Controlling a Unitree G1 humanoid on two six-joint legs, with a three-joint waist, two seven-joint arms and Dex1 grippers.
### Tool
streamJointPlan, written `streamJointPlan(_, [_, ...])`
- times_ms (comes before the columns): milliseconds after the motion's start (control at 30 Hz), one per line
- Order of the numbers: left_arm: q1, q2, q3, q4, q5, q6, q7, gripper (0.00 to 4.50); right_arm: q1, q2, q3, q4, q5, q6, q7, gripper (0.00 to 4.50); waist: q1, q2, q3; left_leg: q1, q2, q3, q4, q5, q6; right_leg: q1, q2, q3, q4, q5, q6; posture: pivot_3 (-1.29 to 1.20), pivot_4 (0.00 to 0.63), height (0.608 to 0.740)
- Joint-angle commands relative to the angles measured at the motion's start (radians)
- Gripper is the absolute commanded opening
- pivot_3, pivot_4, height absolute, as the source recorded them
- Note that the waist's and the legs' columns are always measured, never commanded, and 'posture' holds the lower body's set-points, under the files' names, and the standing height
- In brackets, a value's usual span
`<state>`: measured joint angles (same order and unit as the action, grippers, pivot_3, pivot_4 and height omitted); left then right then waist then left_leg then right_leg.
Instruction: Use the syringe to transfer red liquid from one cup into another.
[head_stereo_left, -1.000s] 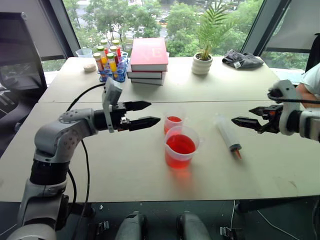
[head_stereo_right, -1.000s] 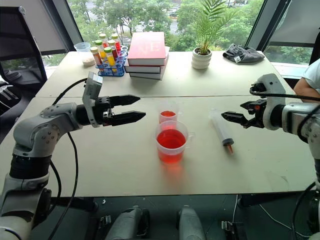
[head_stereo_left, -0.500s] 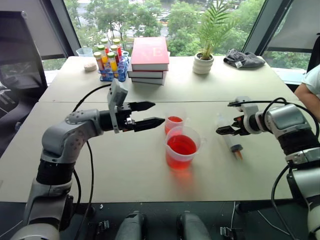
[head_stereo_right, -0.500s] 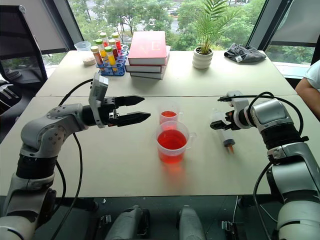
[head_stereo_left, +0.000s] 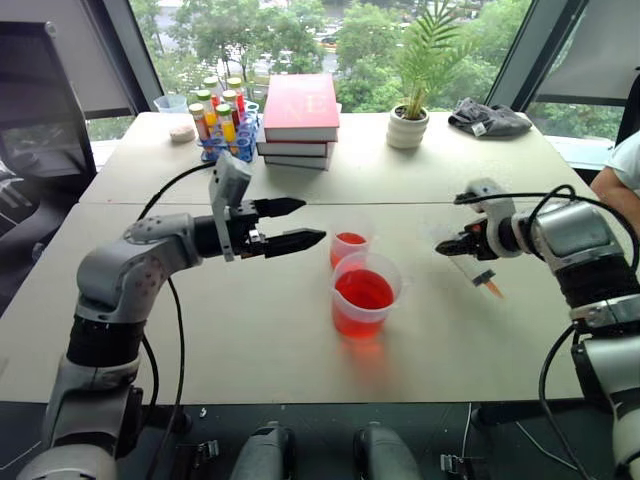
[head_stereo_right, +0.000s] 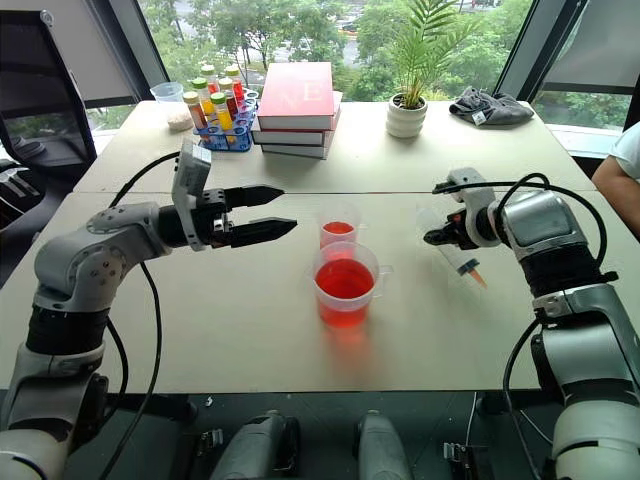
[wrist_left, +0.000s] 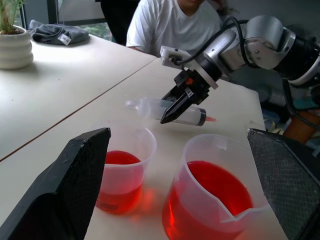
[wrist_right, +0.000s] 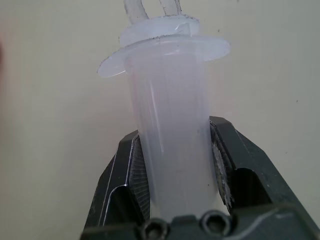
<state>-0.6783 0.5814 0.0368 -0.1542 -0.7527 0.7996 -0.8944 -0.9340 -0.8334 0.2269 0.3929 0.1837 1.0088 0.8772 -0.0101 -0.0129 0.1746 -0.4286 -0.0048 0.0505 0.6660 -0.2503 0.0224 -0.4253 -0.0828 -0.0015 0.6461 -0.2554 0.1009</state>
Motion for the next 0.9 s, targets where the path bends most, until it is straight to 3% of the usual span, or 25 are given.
streamJointPlan(33, [-0.061,0.008,0.019,0.032,0.005,-0.022,-0.029,4.50,0.021,0.021,-0.275,-0.239,0.131,-0.099,-0.026,1.33,0.001,0.000,0.000,0.000,0.000,0.000,0.000,0.000,0.000,0.000,0.000,0.000,0.000,0.000,0.000,0.00,0.150,0.740])
streamJointPlan(167, [-0.122,-0.005,0.001,0.092,0.022,-0.037,-0.060,4.50,0.094,0.170,-0.557,-0.534,0.367,-0.144,-0.074,1.33,-0.001,0.000,0.000,0.000,0.001,-0.001,-0.001,0.000,0.000,0.000,0.001,0.000,0.000,0.000,0.000,0.00,0.150,0.740])
streamJointPlan(267, [-0.160,-0.002,-0.010,0.132,0.036,-0.049,-0.098,4.50,0.162,0.298,-0.624,-0.713,0.501,-0.141,-0.152,1.33,-0.001,-0.001,0.000,0.001,0.001,-0.001,-0.001,0.000,0.000,0.001,0.001,-0.001,0.001,0.000,0.000,0.00,0.150,0.740])
streamJointPlan(433, [-0.203,0.003,-0.021,0.180,0.059,-0.061,-0.149,4.50,0.296,0.470,-0.608,-0.852,0.592,-0.263,-0.223,1.33,-0.001,-0.001,0.000,0.001,0.000,0.000,0.000,0.000,0.000,0.002,0.000,0.000,0.002,0.000,0.000,0.00,0.150,0.740])
streamJointPlan(567, [-0.245,0.000,-0.032,0.214,0.074,-0.064,-0.191,4.50,0.417,0.569,-0.522,-0.876,0.550,-0.418,-0.210,1.33,-0.001,-0.001,-0.001,0.001,0.000,-0.001,0.001,0.000,0.000,0.002,0.000,0.000,0.001,0.000,0.000,0.00,0.150,0.740])
streamJointPlan(900, [-0.369,-0.070,-0.078,0.308,0.120,-0.093,-0.260,4.50,0.676,0.616,-0.305,-0.735,0.329,-0.799,-0.101,1.33,-0.003,-0.001,0.000,0.002,0.000,0.000,0.001,0.000,0.000,0.001,0.002,0.000,0.002,0.000,0.000,0.00,0.150,0.740])
